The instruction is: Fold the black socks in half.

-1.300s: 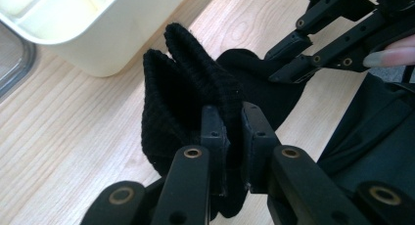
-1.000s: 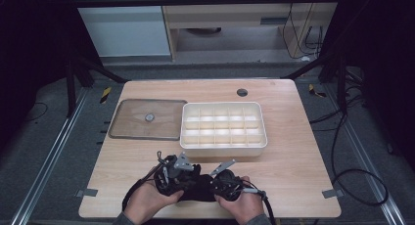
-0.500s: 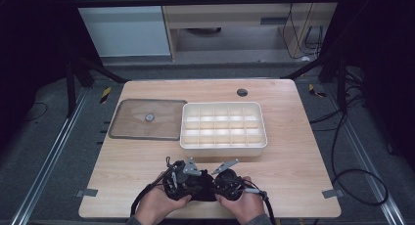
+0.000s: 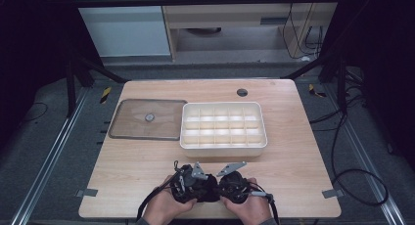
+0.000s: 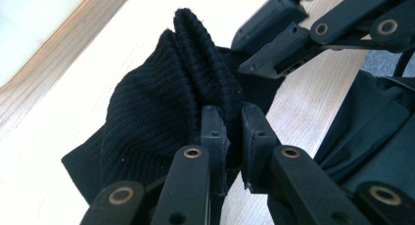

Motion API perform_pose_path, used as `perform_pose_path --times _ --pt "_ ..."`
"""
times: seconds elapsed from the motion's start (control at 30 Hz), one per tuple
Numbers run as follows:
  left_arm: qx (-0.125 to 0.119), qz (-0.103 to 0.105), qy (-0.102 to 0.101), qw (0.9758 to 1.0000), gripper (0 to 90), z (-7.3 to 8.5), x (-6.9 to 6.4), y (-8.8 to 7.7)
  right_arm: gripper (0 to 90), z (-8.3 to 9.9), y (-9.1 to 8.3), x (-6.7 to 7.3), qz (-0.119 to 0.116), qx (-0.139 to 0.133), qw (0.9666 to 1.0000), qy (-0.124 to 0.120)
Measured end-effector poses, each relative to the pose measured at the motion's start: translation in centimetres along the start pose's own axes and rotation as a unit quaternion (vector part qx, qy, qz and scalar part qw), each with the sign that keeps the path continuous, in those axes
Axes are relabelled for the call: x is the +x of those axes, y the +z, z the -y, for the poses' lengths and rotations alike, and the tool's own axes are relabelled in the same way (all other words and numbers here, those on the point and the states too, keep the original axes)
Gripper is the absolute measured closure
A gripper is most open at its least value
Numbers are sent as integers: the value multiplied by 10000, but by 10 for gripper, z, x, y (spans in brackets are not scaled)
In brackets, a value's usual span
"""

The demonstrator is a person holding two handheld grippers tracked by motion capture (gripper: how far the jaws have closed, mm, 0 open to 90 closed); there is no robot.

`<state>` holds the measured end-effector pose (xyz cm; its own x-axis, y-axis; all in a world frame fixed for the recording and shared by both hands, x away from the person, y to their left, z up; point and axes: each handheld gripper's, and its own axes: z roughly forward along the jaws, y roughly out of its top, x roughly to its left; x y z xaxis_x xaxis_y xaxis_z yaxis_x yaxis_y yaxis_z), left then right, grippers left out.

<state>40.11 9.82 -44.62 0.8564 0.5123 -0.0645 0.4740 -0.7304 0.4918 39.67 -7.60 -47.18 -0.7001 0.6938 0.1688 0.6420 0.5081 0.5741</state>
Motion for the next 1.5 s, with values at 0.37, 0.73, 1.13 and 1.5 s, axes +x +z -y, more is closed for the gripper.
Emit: perform_pose_path --times 0.37,0.73,1.13,1.5 --pt "-89 8 -94 9999 816 2 -1 7 821 1 6 -3 -65 51 9999 85" --pt "-172 87 -226 9996 790 2 -1 7 772 4 6 -8 -153 -24 9997 167" --pt "-540 -158 -237 9981 617 -2 -9 -26 696 4 -17 -15 108 -81 9997 197" --pt "-757 -671 -411 9940 421 8 10 -51 673 -16 -34 -16 229 -307 9991 156"
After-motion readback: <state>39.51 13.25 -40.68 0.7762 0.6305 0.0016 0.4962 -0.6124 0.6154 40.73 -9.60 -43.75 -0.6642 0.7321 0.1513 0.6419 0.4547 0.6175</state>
